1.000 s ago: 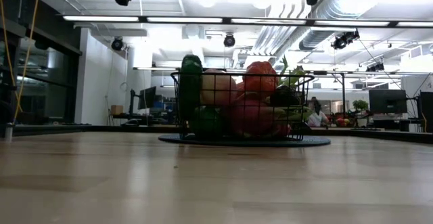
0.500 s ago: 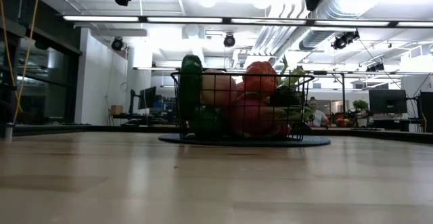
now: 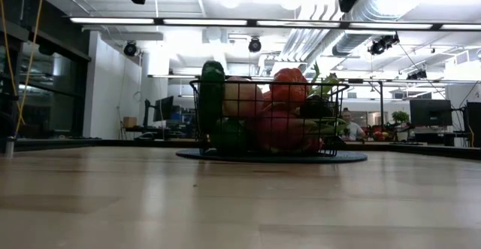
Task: Build produce basket
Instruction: Return to home position
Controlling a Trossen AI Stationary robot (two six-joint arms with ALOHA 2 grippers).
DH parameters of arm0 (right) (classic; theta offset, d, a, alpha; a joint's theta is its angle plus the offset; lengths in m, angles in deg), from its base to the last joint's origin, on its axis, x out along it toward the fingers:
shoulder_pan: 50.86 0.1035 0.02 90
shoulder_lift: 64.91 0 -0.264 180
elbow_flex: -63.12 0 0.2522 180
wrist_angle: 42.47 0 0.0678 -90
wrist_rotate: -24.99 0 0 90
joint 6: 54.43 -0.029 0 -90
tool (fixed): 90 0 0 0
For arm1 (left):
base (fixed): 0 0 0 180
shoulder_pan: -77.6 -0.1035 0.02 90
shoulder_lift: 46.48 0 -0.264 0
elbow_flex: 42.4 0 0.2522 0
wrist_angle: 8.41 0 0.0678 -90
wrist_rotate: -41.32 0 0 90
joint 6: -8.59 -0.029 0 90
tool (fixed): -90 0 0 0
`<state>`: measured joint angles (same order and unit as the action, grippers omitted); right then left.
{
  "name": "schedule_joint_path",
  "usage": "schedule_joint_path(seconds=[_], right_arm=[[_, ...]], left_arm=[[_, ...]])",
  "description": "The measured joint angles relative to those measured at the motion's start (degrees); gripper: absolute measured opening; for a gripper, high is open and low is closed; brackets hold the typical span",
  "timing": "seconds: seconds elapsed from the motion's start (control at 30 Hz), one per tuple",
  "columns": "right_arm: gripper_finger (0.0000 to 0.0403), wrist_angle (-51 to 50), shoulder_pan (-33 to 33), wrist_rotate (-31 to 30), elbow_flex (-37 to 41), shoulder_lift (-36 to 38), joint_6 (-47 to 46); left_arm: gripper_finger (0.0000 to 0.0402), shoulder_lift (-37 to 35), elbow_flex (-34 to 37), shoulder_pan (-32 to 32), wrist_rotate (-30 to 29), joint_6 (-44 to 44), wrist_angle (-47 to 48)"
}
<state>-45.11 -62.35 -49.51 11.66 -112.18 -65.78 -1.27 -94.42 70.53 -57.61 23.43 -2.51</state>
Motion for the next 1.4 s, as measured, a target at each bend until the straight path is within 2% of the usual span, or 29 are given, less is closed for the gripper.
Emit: schedule_joint_path(seconds=[0.17, 0.3, 0.43, 0.63, 0.67, 0.83, 1.1, 1.23, 1.4], right_arm=[[0.0007, -0.2, 0.0, 0.1, 0.0, 0.0, 1.8], [0.0002, -0.1, 0.0, 0.1, 0.0, 0.0, 1.7], [0.0001, -0.5, 0.0, 0.2, 0.0, 0.0, 1.0], [0.0, -1.8, 0.0, 0.2, 0.0, 0.0, 0.9], [0.0, -2.0, 0.0, 0.2, 0.0, 0.0, 0.9], [0.0, -2.1, 0.0, 0.2, 0.0, 0.0, 0.9], [0.0, -4.4, 0.0, 1.9, 0.0, 0.0, 3.7], [0.0, -6.0, 0.0, 2.0, 0.0, 0.0, 1.0], [0.0, -6.1, 0.0, 2.7, 0.0, 0.0, -0.6]], left_arm=[[0.0383, 0.0, 0.0, 0.0, 0.1, 0.0, 0.1], [0.0335, 0.0, 0.0, 0.0, 0.1, -0.1, 0.3], [0.0237, 0.0, 0.0, 0.0, 0.1, 0.0, 0.3], [0.0041, 0.0, 0.0, 0.0, 0.5, 0.1, 0.3], [0.0021, 0.0, 0.0, 0.0, 1.2, 0.2, 0.3], [0.0007, -0.3, 0.0, 0.0, 2.1, 1.2, 0.3], [0.0001, -5.6, 0.6, -0.5, 5.0, -5.9, 1.1], [0.0001, -10.7, 6.0, -0.5, 5.8, -5.8, 0.4], [0.0, -17.7, 17.0, -0.5, 5.7, -3.4, -7.8]])
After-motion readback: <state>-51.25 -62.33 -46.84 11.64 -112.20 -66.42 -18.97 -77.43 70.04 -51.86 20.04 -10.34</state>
